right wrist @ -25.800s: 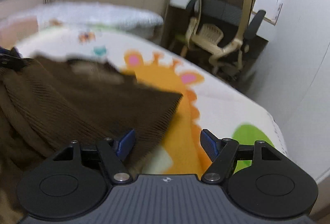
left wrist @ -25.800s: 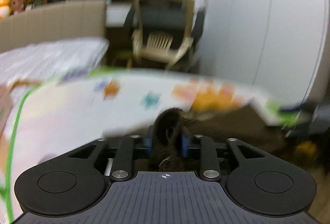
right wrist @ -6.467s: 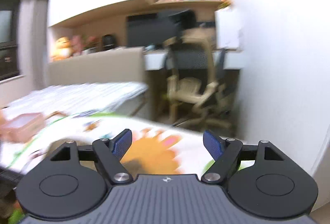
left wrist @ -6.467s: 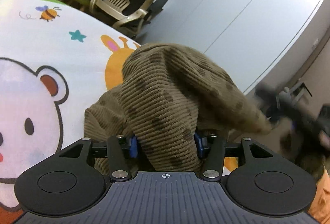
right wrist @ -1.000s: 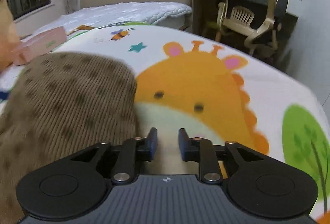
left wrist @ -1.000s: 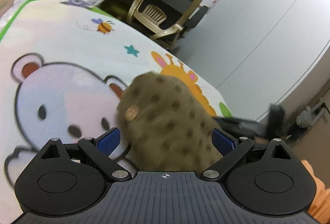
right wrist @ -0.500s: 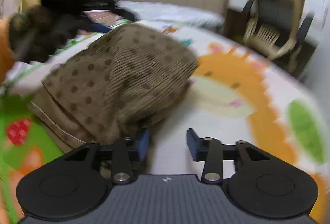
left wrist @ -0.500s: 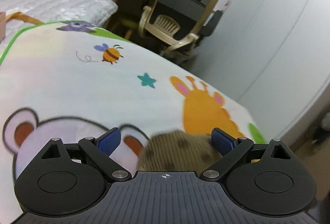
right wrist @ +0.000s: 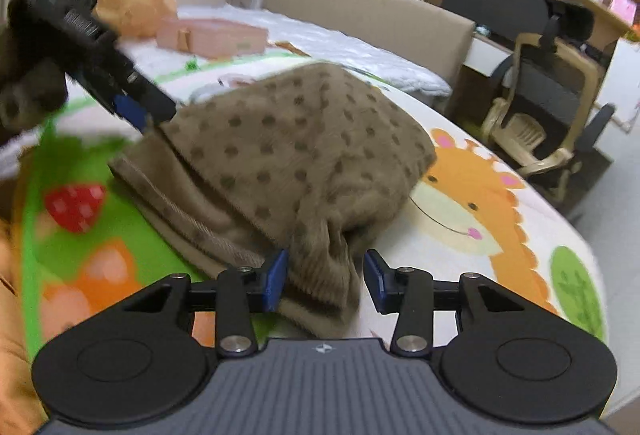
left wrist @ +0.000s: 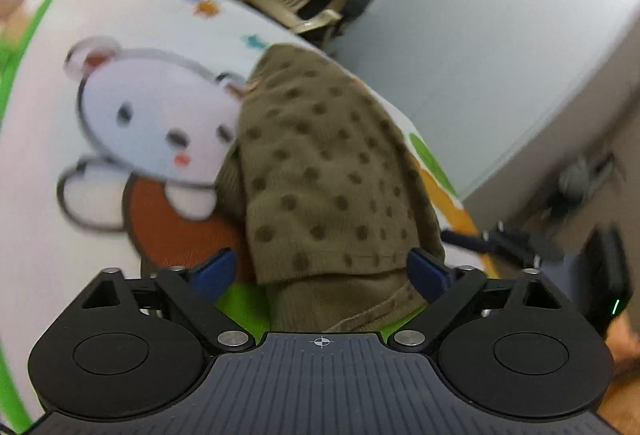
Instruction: Fold clothes
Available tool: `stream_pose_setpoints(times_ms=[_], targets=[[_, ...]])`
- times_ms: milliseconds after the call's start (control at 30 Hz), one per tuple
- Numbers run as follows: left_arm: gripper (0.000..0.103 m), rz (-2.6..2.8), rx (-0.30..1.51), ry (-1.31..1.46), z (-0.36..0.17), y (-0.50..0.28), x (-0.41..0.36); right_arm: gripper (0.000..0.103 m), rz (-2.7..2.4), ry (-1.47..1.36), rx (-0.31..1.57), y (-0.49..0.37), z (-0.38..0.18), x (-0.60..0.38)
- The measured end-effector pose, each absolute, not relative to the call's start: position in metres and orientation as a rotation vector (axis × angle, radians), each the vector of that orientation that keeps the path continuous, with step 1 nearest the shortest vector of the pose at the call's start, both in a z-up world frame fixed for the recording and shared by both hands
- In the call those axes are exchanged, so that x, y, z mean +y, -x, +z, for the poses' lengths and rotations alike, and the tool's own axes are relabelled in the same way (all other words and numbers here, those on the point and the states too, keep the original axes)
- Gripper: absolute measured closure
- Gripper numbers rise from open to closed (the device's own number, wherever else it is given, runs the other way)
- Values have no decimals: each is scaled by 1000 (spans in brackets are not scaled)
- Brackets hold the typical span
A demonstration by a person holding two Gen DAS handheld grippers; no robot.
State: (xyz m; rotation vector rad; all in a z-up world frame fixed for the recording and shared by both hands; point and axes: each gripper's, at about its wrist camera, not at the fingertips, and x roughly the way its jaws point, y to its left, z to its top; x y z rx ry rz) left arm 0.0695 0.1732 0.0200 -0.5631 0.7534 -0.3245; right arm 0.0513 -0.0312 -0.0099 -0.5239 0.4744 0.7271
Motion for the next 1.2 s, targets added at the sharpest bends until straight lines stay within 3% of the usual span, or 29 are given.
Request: stream_pose_setpoints(times_ms=[100,133,167,200,267,333,433,633,700,767,867,933,1033,1100,1133,1167,1200], targets=[[34,-304,765,690,4,-76,183,61,681,574,441,-44,-18,-30],[49,-300,766,717,1,-79,185,62,672,563,425,-42,-16,-31],[65,-297,760,723,2,-80,185,72,664,552,408,-41,-13,-31],[70,-295,754,728,4,-81,185,83,660,532,392,-40,-7,-32],[85,-288,730,722,11,-80,185,89,651,491,365,-39,4,-36],[93,-275,691,710,21,-73,190,91,648,464,384,-40,7,-42],[97,-265,666,698,29,-60,195,91,650,430,434,-43,8,-51],[95,-262,690,596,36,-45,189,91,669,436,575,-43,-9,-67],[89,-281,662,581,43,-43,189,83,679,386,560,-47,3,-75],[58,-293,629,560,51,-43,187,74,693,309,535,-54,19,-84],[34,-286,625,545,55,-52,181,62,719,175,486,-69,43,-91],[25,-273,650,571,49,-57,180,56,723,113,471,-85,52,-90],[26,-241,696,622,33,-62,181,53,705,112,487,-100,46,-79],[41,-225,711,669,23,-62,185,53,702,126,510,-105,37,-71],[79,-231,712,684,20,-62,186,53,700,133,522,-107,32,-67],[96,-235,707,688,20,-60,188,53,699,141,534,-109,27,-63],[97,-242,680,685,24,-57,190,52,697,148,546,-111,23,-59]])
